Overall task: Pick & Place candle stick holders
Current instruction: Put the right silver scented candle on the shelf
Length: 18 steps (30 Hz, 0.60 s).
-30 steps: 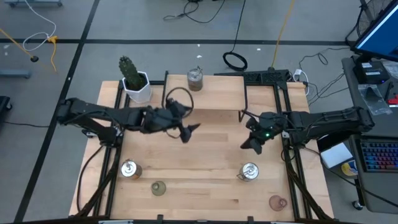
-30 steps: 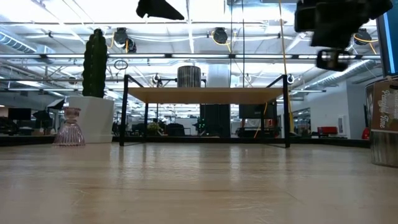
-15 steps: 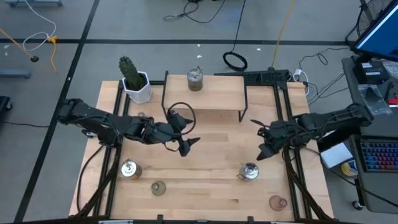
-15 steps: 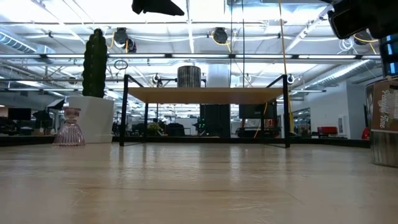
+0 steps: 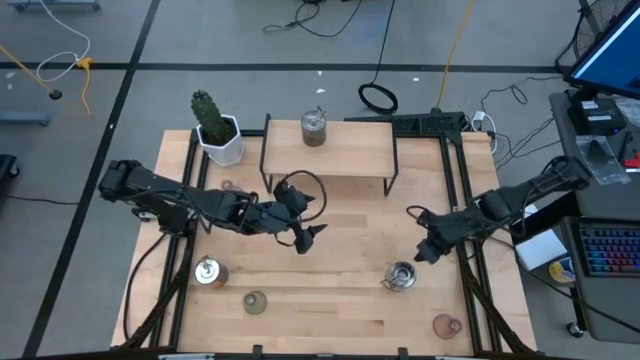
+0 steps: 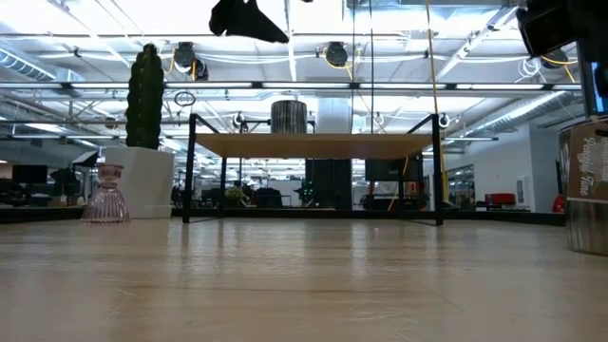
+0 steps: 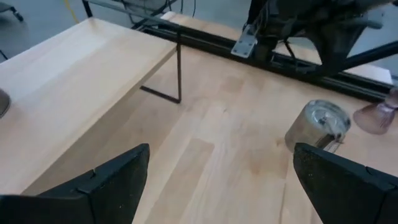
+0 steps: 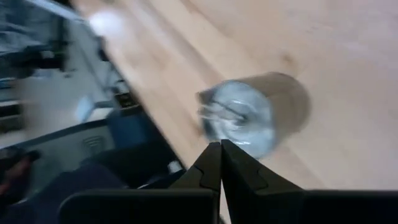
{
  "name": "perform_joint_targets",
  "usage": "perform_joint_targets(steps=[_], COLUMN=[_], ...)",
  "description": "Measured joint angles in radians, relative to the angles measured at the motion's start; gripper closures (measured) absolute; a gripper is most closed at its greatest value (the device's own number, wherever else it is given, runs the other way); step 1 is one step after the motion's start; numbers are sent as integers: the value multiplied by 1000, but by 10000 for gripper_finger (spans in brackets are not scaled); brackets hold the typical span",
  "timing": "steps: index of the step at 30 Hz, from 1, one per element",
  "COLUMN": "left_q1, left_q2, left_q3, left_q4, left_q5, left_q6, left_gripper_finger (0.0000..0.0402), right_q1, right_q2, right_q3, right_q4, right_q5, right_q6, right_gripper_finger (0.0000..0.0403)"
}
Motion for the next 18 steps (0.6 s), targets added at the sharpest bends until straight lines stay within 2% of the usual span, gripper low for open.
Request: perform_joint_targets(steps=[3, 11, 15, 18], left_q1=[2, 4, 5, 5], left_q2=[-2, -2, -2, -2], left_q3=[0, 0, 0, 0], left_q4=[4, 3, 4, 4], left_q5=[0, 0, 0, 0], left_q6=[-8, -8, 4, 15], left_gripper_finger=[11, 11, 11, 11], right_q1=[22, 50, 50, 48], right_q2=[38, 220, 259, 260], right_q3=[52, 309, 313, 283], right_q4=[-107, -469, -450, -415], right_q5=[44, 146, 138, 86], right_q6=[17, 72, 52, -2], right_gripper_finger=[403, 403, 403, 403])
